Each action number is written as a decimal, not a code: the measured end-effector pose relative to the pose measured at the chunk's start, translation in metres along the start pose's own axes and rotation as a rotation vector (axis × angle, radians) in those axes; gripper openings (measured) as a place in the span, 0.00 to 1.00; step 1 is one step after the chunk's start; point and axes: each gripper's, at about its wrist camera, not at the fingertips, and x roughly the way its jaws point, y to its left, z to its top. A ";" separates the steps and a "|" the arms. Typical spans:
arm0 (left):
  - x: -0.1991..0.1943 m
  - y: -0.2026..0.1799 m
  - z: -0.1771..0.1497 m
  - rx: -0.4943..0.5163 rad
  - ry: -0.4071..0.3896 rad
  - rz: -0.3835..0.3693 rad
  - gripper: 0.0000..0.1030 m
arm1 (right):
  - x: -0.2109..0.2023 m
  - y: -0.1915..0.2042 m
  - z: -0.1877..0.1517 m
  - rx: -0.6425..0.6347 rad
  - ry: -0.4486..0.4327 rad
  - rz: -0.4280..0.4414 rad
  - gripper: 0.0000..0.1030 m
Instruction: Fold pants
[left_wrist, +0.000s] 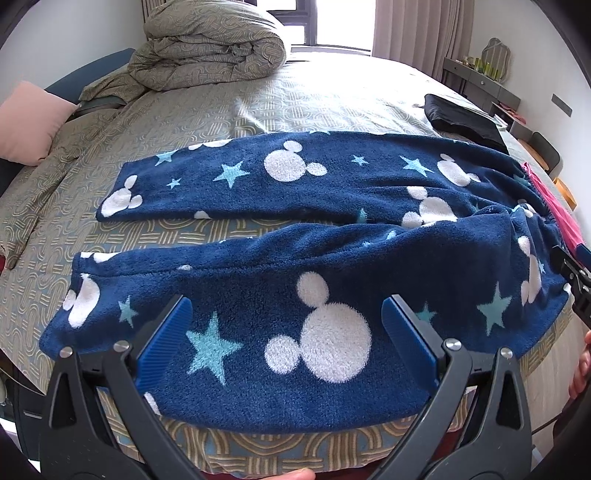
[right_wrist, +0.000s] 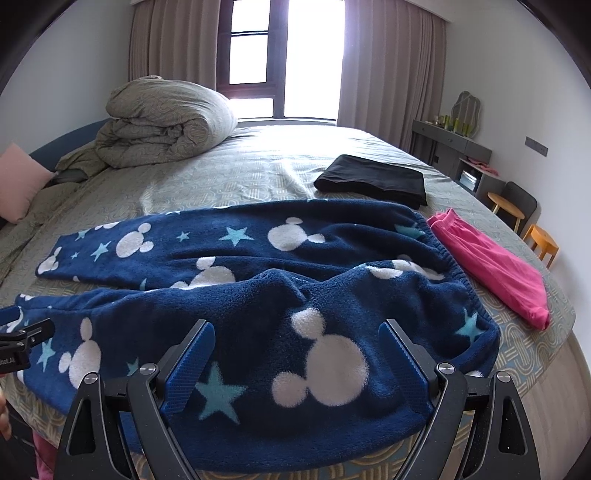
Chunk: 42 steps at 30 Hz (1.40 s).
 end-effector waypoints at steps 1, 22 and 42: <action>0.000 -0.001 0.000 0.001 -0.002 0.000 0.99 | 0.000 0.000 0.000 0.000 0.000 -0.001 0.89; -0.010 0.000 -0.003 0.005 -0.025 0.004 0.99 | -0.003 -0.001 0.000 -0.013 0.006 0.000 0.89; -0.011 -0.002 -0.006 0.012 -0.038 0.012 0.99 | -0.008 0.001 -0.003 -0.004 0.002 0.007 0.89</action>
